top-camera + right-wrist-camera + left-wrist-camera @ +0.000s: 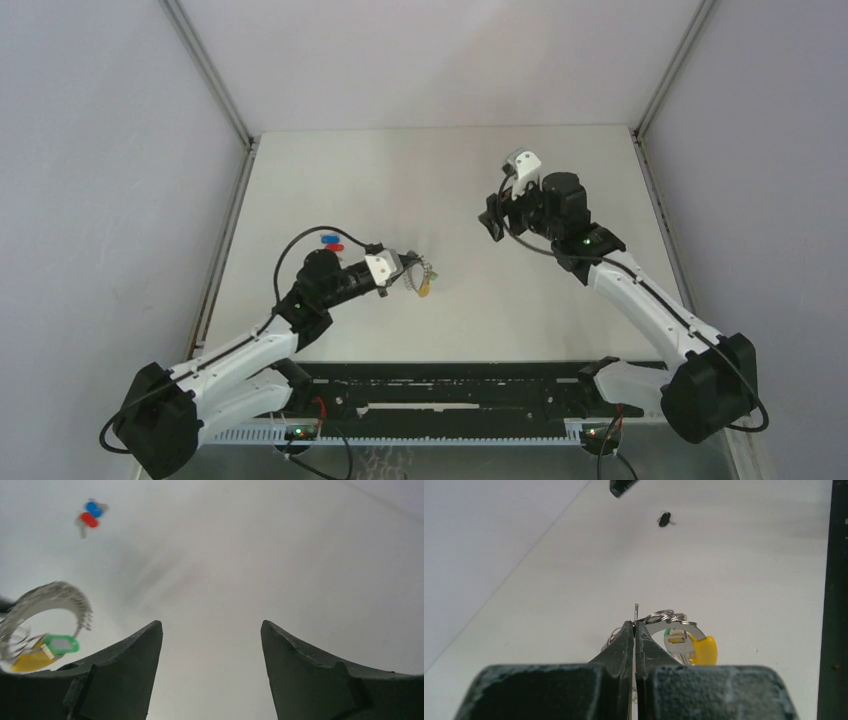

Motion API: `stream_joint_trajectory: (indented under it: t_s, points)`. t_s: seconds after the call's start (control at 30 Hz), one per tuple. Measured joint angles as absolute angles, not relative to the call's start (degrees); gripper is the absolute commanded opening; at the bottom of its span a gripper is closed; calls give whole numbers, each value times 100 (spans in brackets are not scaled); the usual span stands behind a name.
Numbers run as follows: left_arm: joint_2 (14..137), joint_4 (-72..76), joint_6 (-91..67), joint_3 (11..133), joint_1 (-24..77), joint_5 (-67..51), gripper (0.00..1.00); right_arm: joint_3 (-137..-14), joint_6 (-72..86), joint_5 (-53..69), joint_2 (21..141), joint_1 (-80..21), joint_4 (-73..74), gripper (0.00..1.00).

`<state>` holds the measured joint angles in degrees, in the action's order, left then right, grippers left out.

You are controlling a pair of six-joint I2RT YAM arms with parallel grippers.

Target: Put the keys on the keyring

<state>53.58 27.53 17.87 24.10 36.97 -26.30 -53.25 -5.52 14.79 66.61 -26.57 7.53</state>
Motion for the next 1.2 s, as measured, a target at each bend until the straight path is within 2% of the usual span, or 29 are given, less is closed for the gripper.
stream_joint_trajectory:
  t_s: [0.43,0.63,0.93,1.2]
  points:
    - [5575,1848,2259,2412,4051,-2244,0,-5673,869,158,7459,-646,2167,69]
    - [5636,1732,2259,2429,4051,-2202,0,-5802,1046,10,8197,121,2418,61]
    - [5647,1671,2259,2429,4051,-2108,0,-6729,950,967,9747,1122,2596,46]
    - [5704,1636,2259,2429,4051,-2069,0,-7395,709,2329,10781,1649,2814,38]
